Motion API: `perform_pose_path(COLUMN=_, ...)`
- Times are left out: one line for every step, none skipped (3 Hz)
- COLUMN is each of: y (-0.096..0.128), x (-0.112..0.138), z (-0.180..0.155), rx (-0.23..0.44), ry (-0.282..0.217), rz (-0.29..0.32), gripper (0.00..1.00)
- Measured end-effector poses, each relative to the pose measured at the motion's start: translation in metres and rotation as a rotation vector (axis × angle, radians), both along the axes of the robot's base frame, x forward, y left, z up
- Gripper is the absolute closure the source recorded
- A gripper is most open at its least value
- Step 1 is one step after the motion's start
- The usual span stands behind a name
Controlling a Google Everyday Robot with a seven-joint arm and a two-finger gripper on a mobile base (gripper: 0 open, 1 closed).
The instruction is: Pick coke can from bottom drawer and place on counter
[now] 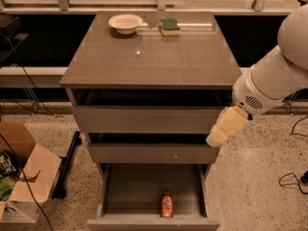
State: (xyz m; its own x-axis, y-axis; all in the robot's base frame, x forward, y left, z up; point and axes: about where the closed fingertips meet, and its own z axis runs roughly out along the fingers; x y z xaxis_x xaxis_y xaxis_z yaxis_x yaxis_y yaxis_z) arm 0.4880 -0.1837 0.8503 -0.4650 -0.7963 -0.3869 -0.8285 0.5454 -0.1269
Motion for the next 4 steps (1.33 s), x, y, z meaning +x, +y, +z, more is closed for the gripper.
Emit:
perform_pose_path(y=0.005, x=-0.001, z=-0.005, rx=-0.003, ry=0.009, rz=0.005, gripper=0.00)
perform_pose_path(y=0.022, x=0.000, z=-0.034, rx=0.037, ry=0.038, rz=-0.029, gripper=0.00)
perform_pose_path(y=0.044, x=0.003, z=-0.081, rx=0.064, ry=0.081, rz=-0.073, gripper=0.00)
perform_pose_path(y=0.061, x=0.009, z=-0.130, rx=0.110, ry=0.128, rz=-0.132, gripper=0.00)
